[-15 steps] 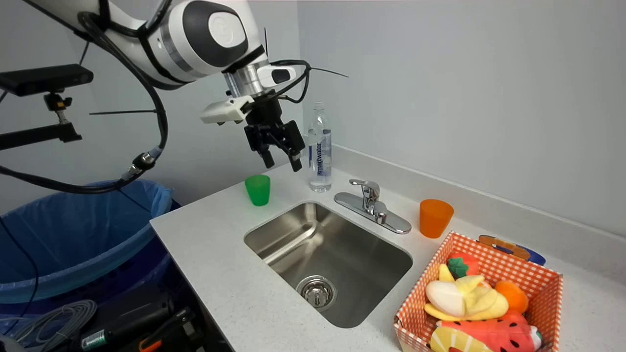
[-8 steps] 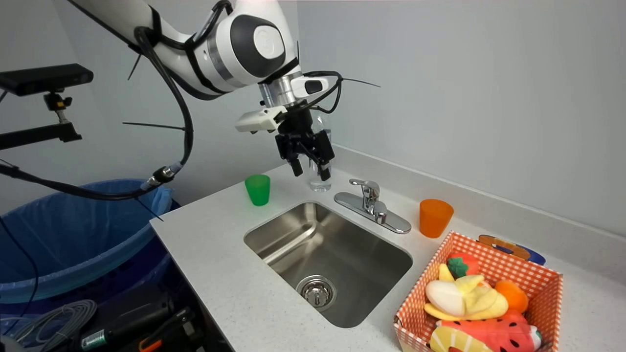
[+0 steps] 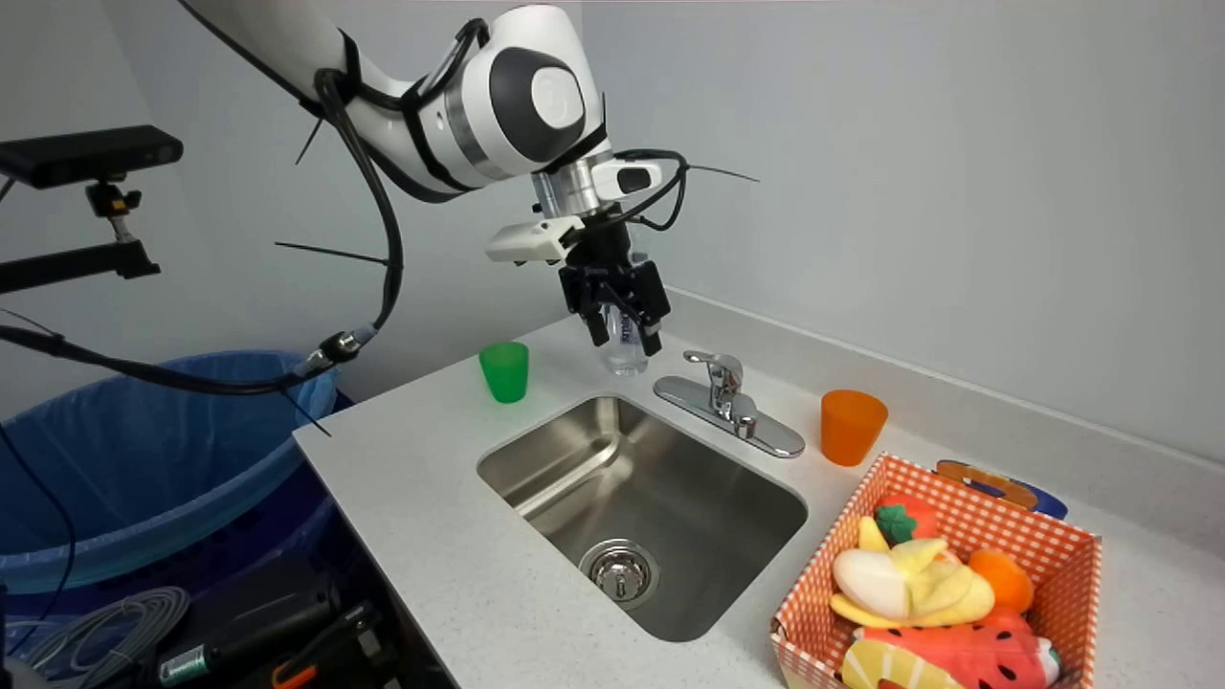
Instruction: Push the faucet handle upwards
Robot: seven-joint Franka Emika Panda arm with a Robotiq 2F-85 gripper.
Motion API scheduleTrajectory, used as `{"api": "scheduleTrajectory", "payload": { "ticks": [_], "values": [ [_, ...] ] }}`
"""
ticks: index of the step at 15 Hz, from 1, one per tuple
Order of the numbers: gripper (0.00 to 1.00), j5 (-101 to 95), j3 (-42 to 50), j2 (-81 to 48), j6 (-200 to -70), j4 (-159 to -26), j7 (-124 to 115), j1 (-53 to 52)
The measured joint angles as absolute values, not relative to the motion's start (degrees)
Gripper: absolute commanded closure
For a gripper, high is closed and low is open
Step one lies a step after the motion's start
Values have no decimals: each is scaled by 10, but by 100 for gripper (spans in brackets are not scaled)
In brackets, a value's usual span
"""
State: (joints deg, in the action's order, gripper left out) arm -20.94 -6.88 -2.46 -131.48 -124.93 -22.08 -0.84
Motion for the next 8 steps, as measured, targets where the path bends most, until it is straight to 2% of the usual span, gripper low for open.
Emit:
{"api": "scheduleTrajectory", "payload": {
  "ticks": [8],
  "values": [
    [0, -209, -64, -28, -1315, -1273, -226, -17]
  ]
}}
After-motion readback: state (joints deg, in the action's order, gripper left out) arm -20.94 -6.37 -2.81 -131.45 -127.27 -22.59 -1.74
